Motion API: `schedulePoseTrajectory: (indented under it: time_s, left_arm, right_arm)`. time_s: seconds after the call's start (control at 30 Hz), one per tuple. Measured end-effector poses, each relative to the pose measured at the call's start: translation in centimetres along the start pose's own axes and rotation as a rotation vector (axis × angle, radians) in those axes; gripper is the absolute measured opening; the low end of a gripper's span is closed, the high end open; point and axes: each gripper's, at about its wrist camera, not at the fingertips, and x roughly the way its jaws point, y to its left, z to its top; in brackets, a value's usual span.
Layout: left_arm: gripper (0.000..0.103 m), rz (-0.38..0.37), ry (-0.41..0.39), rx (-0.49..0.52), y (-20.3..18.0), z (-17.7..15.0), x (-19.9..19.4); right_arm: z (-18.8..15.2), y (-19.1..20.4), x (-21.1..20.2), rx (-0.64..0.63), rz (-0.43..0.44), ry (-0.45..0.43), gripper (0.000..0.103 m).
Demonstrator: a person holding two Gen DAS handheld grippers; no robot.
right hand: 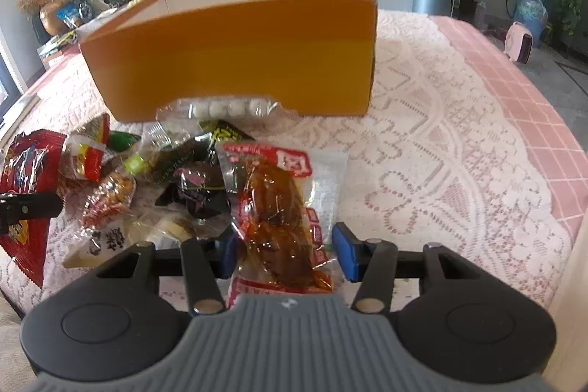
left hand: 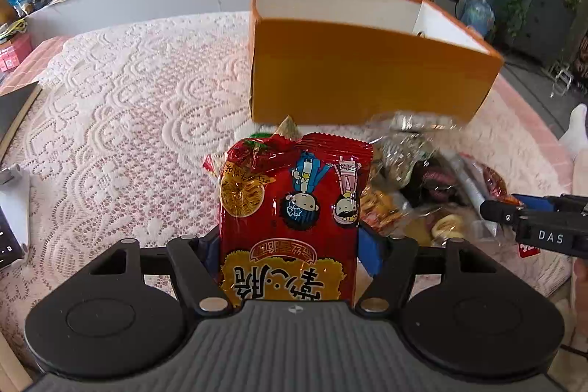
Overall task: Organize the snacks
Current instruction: 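Grasp the red chip bag with the left gripper while the right gripper grasps the braised-meat pack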
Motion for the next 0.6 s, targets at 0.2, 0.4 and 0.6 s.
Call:
schedulePoseTrajectory:
  time_s: [0.2, 0.4, 0.6]
  left_arm:
    - [0.079, -0.016, -0.032, 0.007, -0.9, 0.4, -1.5]
    - [0.079, -0.02, -0.039, 0.008, -1.3, 0.6, -2.3]
    - [0.079, -0.025, -0.043, 0.009, -1.2, 0.5, -2.9]
  right_arm:
    - [0.2, -0.1, -1.9, 0.008, 0.01, -0.044, 0.047]
    - [0.1, -0.2, -2.9, 0.029, 0.046, -0.041, 0.04]
    - [0.0, 0.0, -3.7, 0.014, 0.063, -0.035, 0.044]
